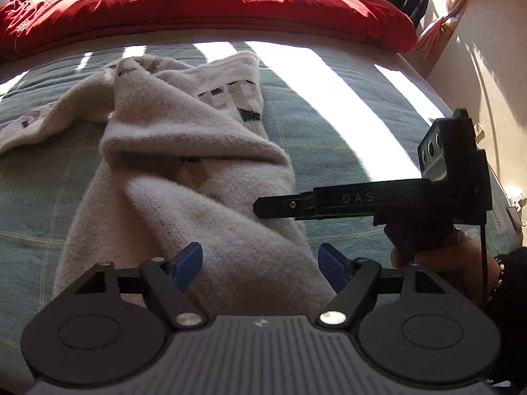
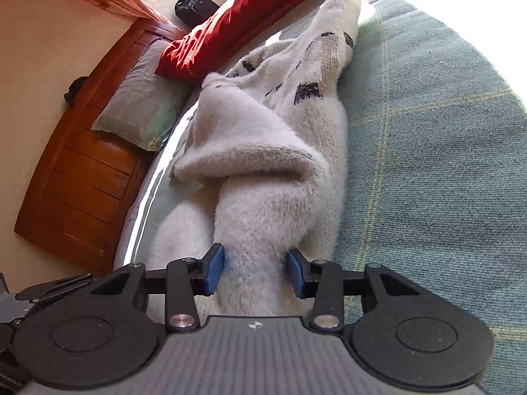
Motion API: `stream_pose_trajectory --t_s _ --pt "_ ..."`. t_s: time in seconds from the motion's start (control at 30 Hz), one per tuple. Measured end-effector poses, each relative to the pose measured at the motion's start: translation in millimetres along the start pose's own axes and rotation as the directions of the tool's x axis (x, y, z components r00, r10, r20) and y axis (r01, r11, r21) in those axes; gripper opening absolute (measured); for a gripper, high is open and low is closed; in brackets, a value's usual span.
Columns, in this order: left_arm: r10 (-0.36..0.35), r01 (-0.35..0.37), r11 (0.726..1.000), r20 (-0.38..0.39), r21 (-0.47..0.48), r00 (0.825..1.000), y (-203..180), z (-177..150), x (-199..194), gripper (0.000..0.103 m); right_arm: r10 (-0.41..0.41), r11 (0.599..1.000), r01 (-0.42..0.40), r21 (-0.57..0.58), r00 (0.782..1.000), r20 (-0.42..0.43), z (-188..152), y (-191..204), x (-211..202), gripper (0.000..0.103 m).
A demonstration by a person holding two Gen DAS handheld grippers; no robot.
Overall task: Fold clothes
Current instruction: 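Grasp the sweater sleeve with the right gripper and lift it across the body, then pull the held sleeve outward with the right gripper, unfolding the sweater flat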
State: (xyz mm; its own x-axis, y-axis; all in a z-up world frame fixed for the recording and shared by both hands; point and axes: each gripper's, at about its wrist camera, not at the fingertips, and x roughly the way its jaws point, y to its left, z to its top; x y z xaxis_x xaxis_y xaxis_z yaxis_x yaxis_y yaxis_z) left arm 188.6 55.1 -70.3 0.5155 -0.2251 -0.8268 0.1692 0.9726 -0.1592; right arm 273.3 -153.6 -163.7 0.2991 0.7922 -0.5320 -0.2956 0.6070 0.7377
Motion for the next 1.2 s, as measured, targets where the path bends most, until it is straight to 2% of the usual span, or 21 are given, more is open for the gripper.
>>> stream_pose_trajectory --t_s 0.27,0.33,0.37,0.47,0.57,0.67,0.73,0.83,0.93,1.03,1.2 --pt "0.015 -0.015 1.0 0.018 -0.021 1.0 5 -1 -5 0.077 -0.057 0.99 0.056 -0.127 0.998 -0.011 4 17 20 0.043" --pt "0.022 -0.021 1.0 0.019 -0.02 1.0 4 -3 -7 0.077 -0.09 0.981 0.088 -0.173 0.996 -0.008 3 23 22 0.035" --pt "0.022 -0.022 1.0 0.022 -0.018 1.0 4 -3 -9 0.077 -0.117 0.973 0.114 -0.202 0.993 0.001 3 26 20 0.027" --pt "0.026 -0.026 1.0 0.036 -0.015 0.999 4 -4 -15 0.077 -0.224 0.928 0.233 -0.289 0.973 0.062 14 34 -3 0.02" --pt "0.019 -0.017 0.999 0.053 -0.027 0.998 2 -3 -20 0.077 -0.322 0.863 0.348 -0.366 0.937 0.133 25 41 -27 0.019" --pt "-0.002 0.003 1.0 0.069 -0.015 0.998 -6 -3 -24 0.077 -0.408 0.777 0.459 -0.431 0.889 0.211 35 49 -50 0.019" --pt "-0.02 0.019 1.0 0.08 0.002 0.997 -12 -4 -28 0.078 -0.46 0.71 0.53 -0.464 0.848 0.264 43 52 -67 0.019" --pt "-0.034 0.033 0.999 0.088 0.016 0.996 -19 -6 -32 0.079 -0.552 0.59 0.643 -0.489 0.763 0.336 58 45 -95 0.019" --pt "-0.039 0.037 0.999 0.09 0.022 0.995 -24 -7 -33 0.079 -0.63 0.464 0.736 -0.494 0.666 0.4 70 35 -119 0.018" --pt "-0.042 0.04 0.999 0.089 0.025 0.995 -27 -8 -34 0.079 -0.68 0.379 0.796 -0.471 0.585 0.442 80 22 -142 0.016" --pt "-0.039 0.036 0.999 0.086 0.034 0.996 -32 -8 -36 0.079 -0.751 0.3 0.865 -0.403 0.474 0.459 94 -5 -168 0.016"
